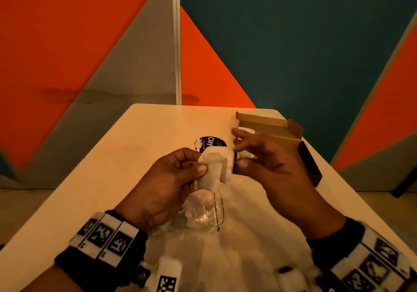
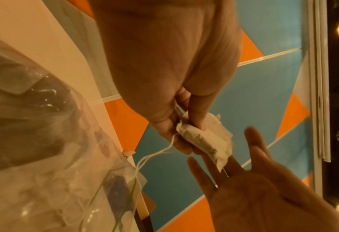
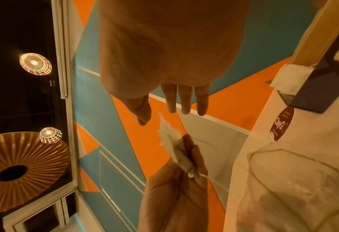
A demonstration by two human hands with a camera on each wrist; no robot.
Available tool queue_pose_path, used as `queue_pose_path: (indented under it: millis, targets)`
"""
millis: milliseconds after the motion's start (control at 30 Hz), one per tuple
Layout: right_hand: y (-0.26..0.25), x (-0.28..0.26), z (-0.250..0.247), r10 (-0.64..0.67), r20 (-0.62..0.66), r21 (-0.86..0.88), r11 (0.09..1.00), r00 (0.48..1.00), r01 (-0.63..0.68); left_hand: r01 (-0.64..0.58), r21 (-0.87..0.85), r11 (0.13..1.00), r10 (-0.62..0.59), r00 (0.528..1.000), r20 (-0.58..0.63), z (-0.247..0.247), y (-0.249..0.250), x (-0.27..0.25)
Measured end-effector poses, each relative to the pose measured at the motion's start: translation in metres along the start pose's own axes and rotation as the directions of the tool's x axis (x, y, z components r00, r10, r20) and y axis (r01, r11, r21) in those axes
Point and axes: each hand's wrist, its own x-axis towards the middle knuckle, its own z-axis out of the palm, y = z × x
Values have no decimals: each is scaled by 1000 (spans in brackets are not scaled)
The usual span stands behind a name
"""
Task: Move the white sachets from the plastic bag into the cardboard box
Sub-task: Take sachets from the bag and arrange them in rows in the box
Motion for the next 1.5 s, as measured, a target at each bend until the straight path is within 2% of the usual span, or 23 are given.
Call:
queue_pose_path:
  millis: [67, 100, 267, 433, 500, 567, 667, 700, 767, 867, 1067, 1200, 1300, 1367, 1433, 1500]
  targets:
    - [-5, -2, 7, -17, 148, 68, 998, 989, 7, 5, 23, 1000, -5, 1000, 4, 4, -1, 0]
    - [-5, -1, 11, -5, 182, 66, 998, 983, -8, 5, 33, 999, -5, 1000, 2, 5, -1, 0]
    - [1, 3, 18, 87, 111, 35, 995, 990, -91, 8, 131, 991, -2, 999, -45, 6, 1, -4]
    - [4, 0, 12, 104, 53, 71, 992, 993, -107, 14, 371, 929, 26, 994, -105, -3, 10, -5]
    - [5, 1, 7, 118, 5, 60, 991, 993, -118, -9, 552, 834, 73, 993, -94, -7, 20, -6]
    - [7, 3, 2, 102, -26, -42, 994, 994, -103, -35, 713, 700, 100, 994, -49, -9, 34, -7]
    - [4, 4, 2, 116, 91, -294, 952, 989, -85, -94, 925, 368, 89, 994, 65, -5, 52, -7]
    - [4, 4, 5, 130, 143, -370, 927, 981, -69, -120, 959, 257, 80, 992, 103, -1, 57, -7]
    - [5, 4, 15, 147, 212, -467, 884, 966, -32, -169, 981, 91, 71, 984, 162, 9, 63, -5]
    - [7, 4, 25, 125, 211, -517, 856, 969, 2, -212, 975, -61, 44, 976, 215, 18, 67, -2]
    - [11, 4, 9, 141, 188, -533, 846, 972, -20, -212, 967, -139, -4, 977, 214, 9, 78, -1]
    - [16, 5, -7, 168, 170, -669, 743, 971, -11, -160, 977, -144, 18, 986, 164, -3, 86, 0]
    - [17, 5, -6, 156, 143, -586, 809, 977, -43, -174, 976, -127, 9, 984, 177, 2, 84, 1]
    - [14, 6, 5, 138, 202, -524, 852, 970, -12, -216, 970, -114, -26, 976, 215, 13, 78, 2]
    - [13, 7, 19, 126, 264, -517, 856, 956, 30, -256, 957, -137, -52, 966, 251, 23, 73, 1]
    - [15, 8, 25, 107, 271, -554, 830, 957, 64, -268, 951, -158, -54, 963, 262, 27, 71, 2]
